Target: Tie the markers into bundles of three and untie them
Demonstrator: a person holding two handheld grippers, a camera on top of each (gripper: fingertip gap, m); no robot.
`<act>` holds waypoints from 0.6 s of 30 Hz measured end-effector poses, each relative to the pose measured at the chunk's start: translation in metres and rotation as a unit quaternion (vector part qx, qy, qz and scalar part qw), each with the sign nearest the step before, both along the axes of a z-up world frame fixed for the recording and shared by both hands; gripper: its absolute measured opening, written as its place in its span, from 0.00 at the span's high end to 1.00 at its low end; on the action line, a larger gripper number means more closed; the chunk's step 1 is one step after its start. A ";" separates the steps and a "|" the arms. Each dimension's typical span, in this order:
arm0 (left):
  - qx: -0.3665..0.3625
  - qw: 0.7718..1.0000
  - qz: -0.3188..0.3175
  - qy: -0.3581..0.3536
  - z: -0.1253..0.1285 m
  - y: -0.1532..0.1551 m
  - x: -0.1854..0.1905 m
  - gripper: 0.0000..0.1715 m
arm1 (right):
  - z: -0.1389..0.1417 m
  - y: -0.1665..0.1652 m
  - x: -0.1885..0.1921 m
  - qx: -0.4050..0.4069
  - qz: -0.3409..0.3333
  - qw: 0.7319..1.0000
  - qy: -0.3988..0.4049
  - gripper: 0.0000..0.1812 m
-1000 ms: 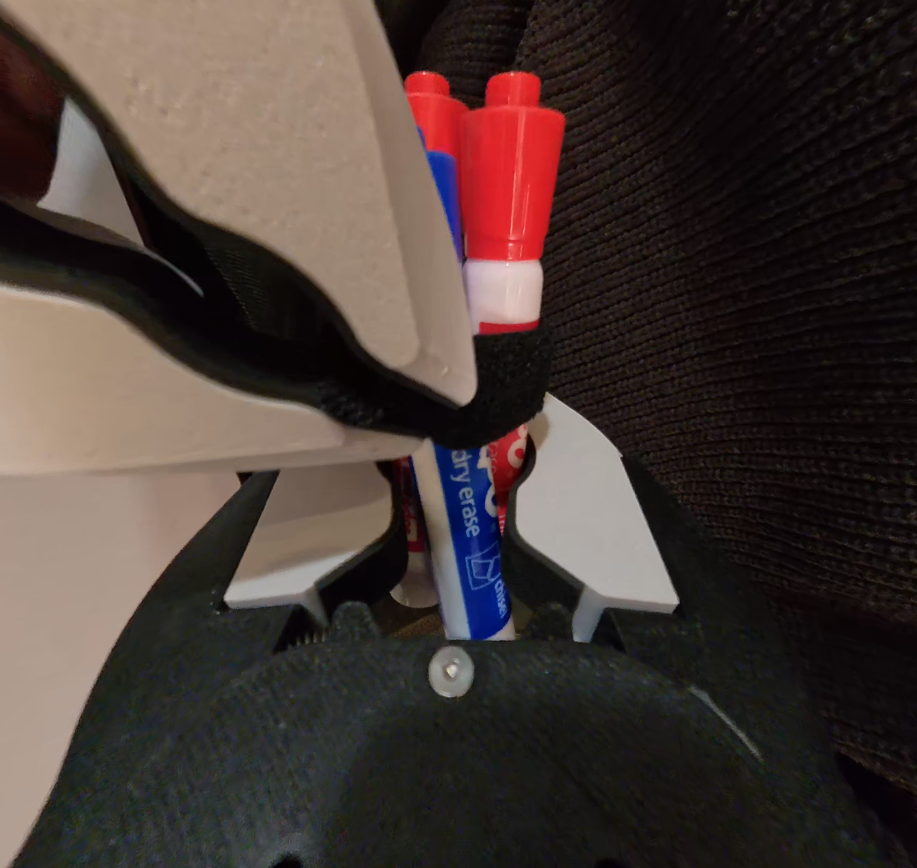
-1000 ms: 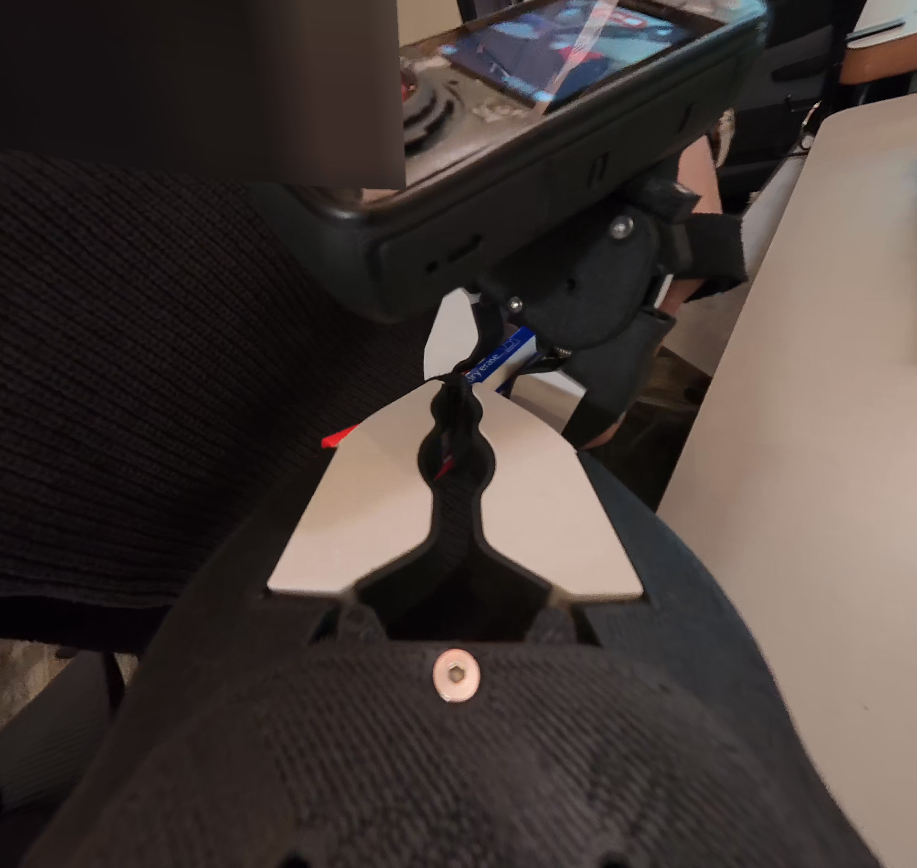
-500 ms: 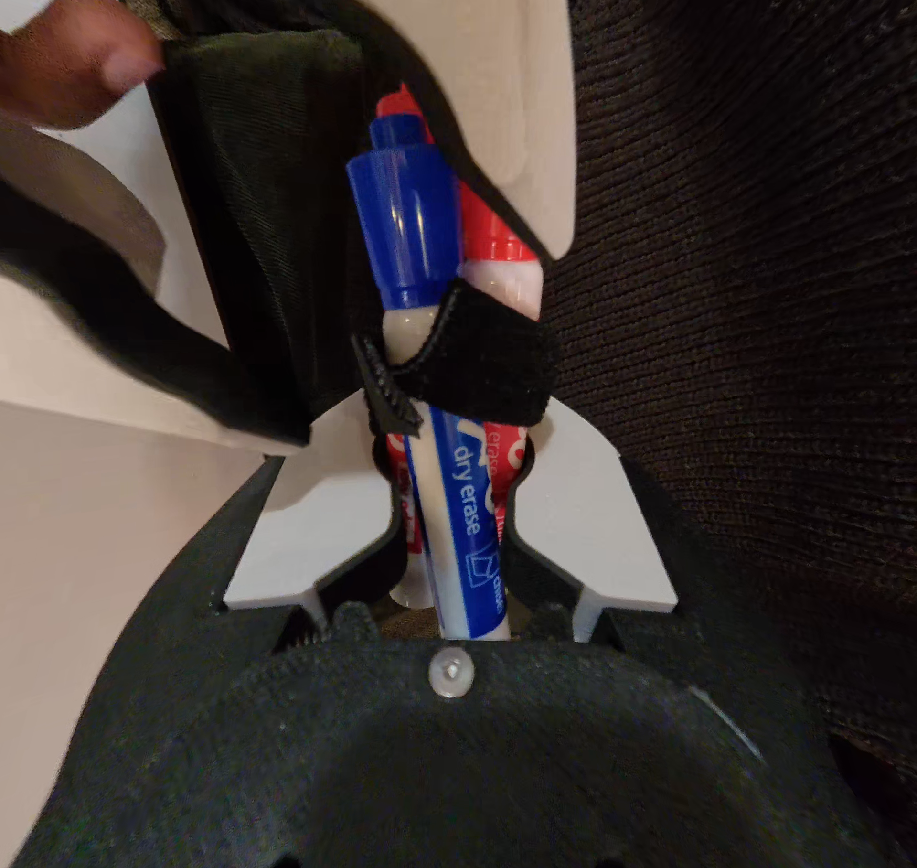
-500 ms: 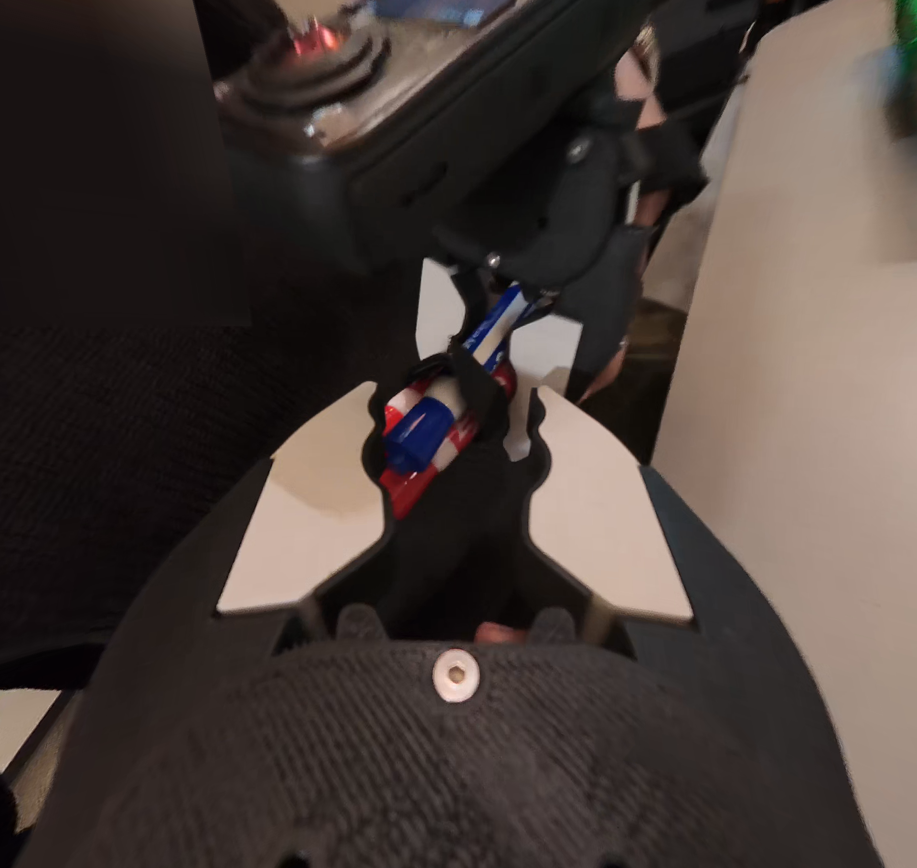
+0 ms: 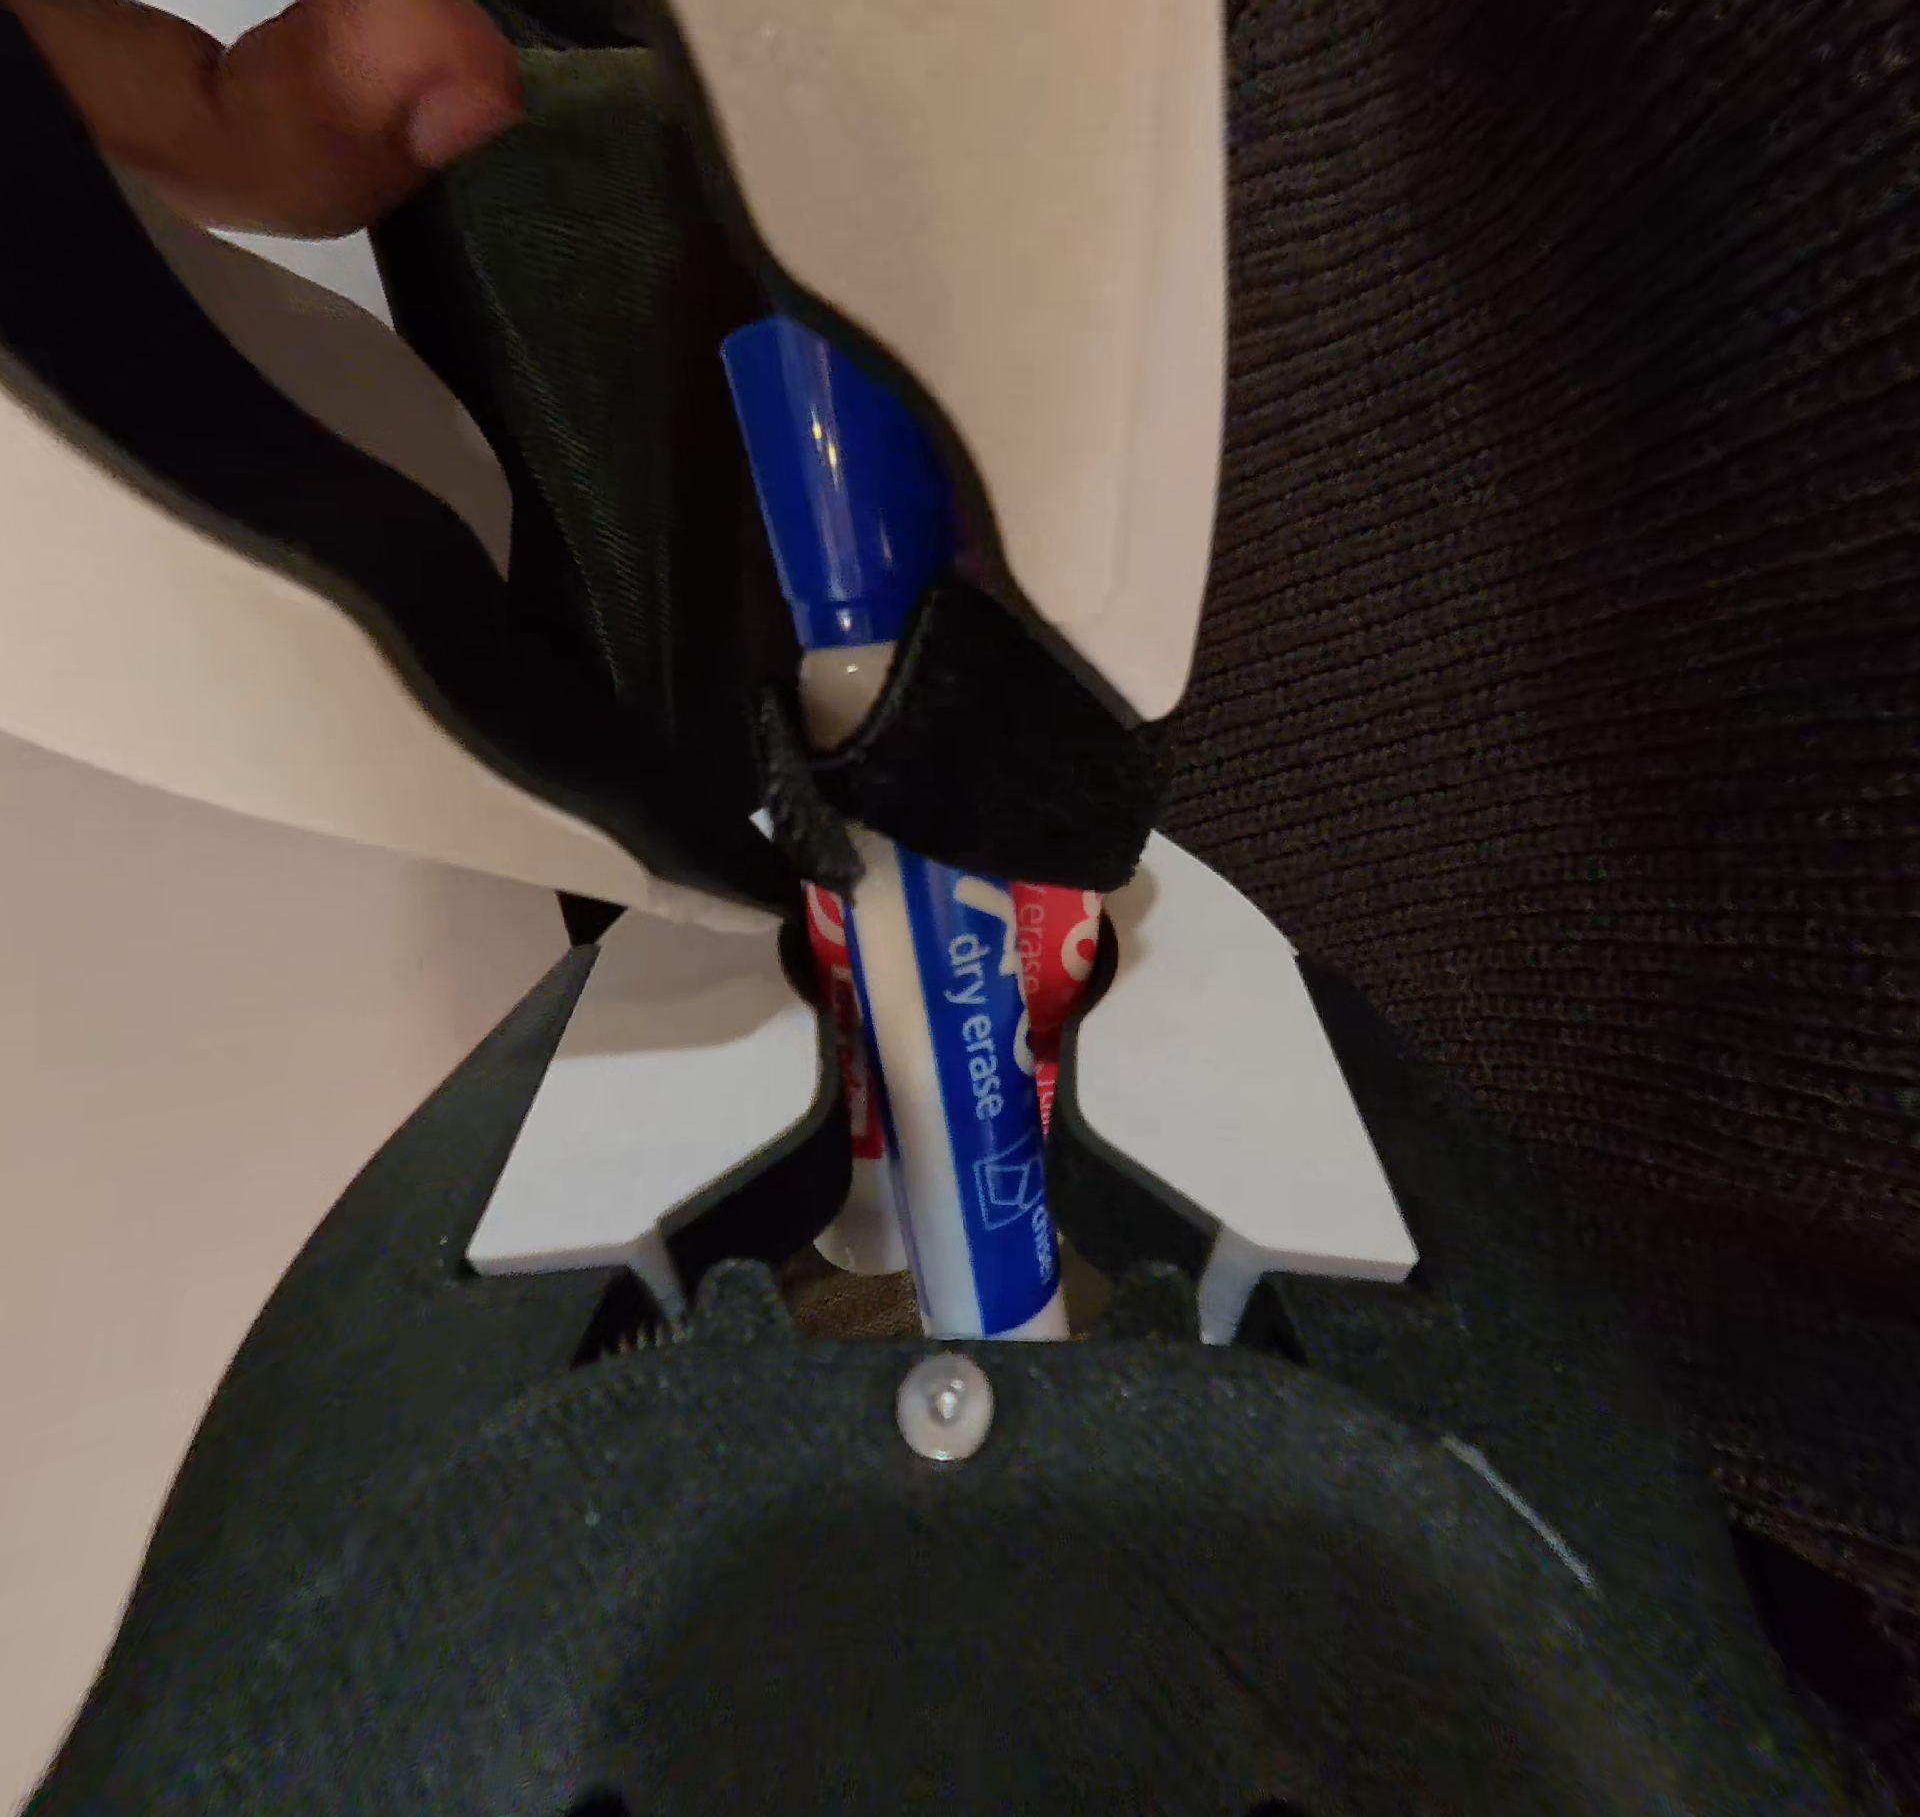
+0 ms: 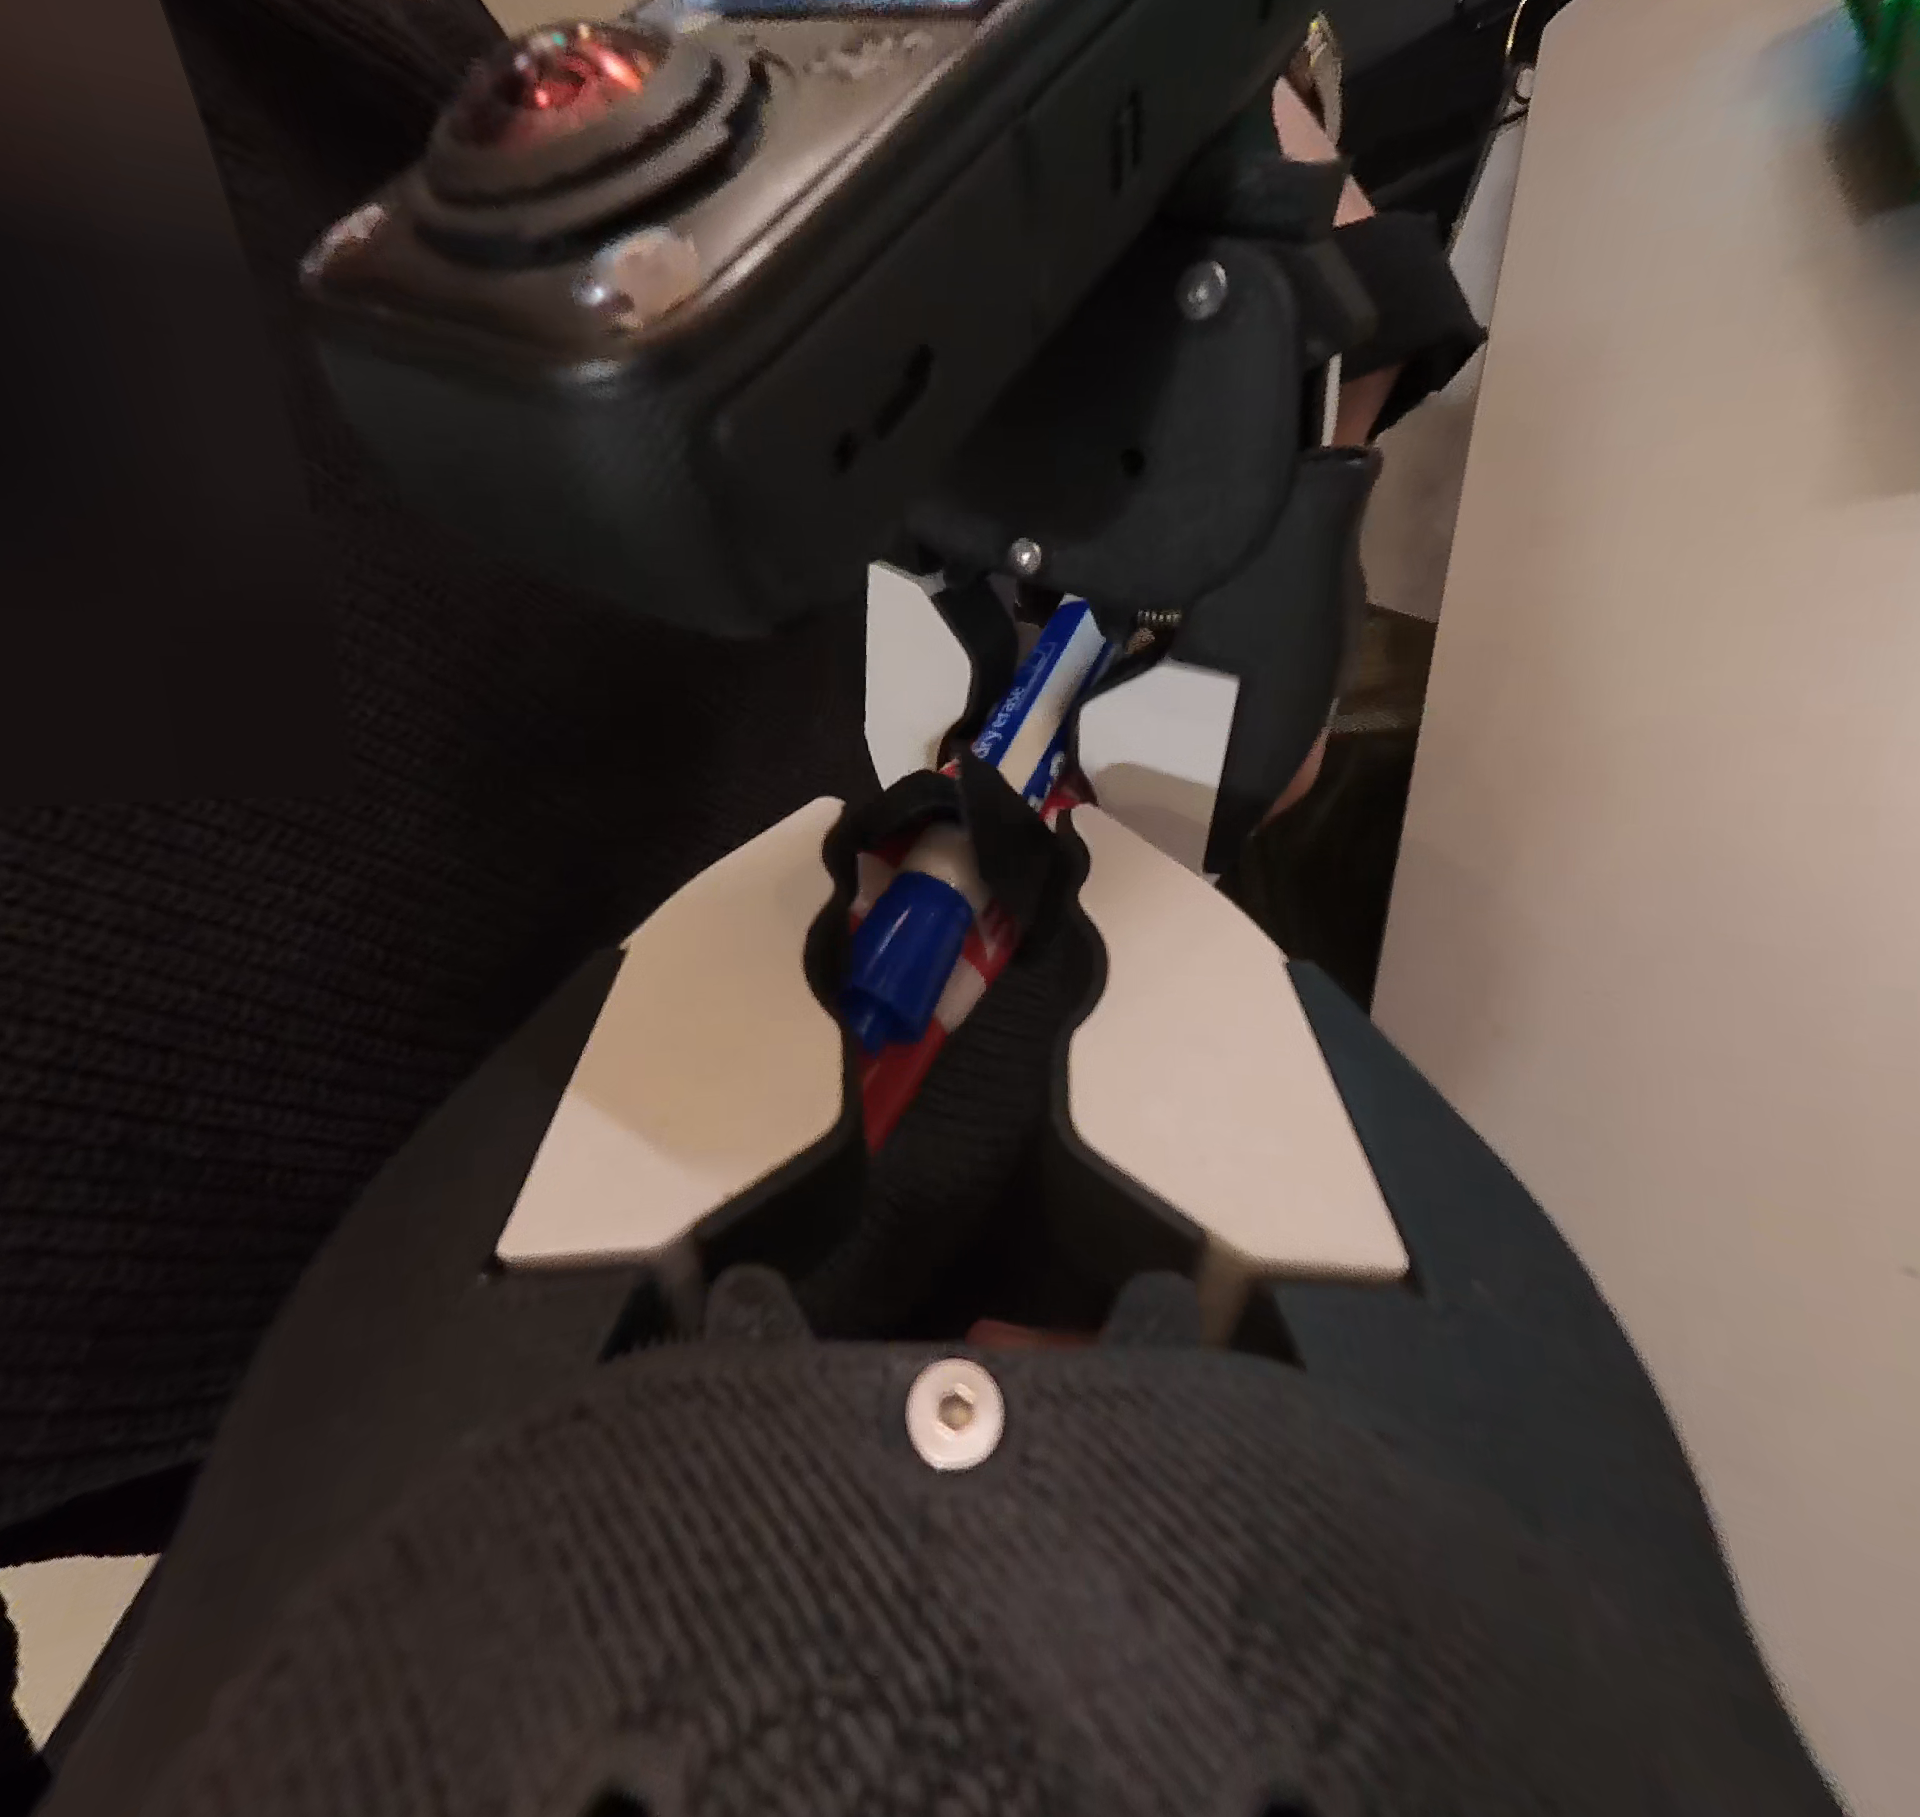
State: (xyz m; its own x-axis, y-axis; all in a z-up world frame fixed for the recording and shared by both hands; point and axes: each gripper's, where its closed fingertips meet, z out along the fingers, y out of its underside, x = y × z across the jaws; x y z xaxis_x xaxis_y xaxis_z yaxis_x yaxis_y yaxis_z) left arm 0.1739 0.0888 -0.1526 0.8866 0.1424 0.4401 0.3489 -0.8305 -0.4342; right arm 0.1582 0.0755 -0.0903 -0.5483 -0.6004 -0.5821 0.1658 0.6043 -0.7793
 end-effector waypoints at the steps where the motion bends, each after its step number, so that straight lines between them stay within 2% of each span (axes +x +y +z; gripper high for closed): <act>1: 0.000 1.000 0.001 0.000 0.000 0.000 0.000 0.75 | 0.000 0.000 -0.001 0.001 -0.001 1.000 -0.002 0.81; 11: -0.021 1.000 0.002 0.000 -0.007 -0.004 0.000 0.75 | -0.001 -0.002 -0.010 0.006 -0.005 1.000 0.009 0.88; 18: -0.034 0.999 0.013 0.005 -0.010 -0.008 -0.004 0.75 | -0.001 -0.006 -0.016 -0.013 -0.019 0.998 0.056 0.91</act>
State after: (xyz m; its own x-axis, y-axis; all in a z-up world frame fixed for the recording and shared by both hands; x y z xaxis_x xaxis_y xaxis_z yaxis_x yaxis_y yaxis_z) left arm 0.1698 0.0811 -0.1621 0.8867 0.1952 0.4191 0.3667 -0.8490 -0.3804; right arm 0.1423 0.0696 -0.0908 -0.6319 -0.5915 -0.5009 0.0993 0.5791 -0.8092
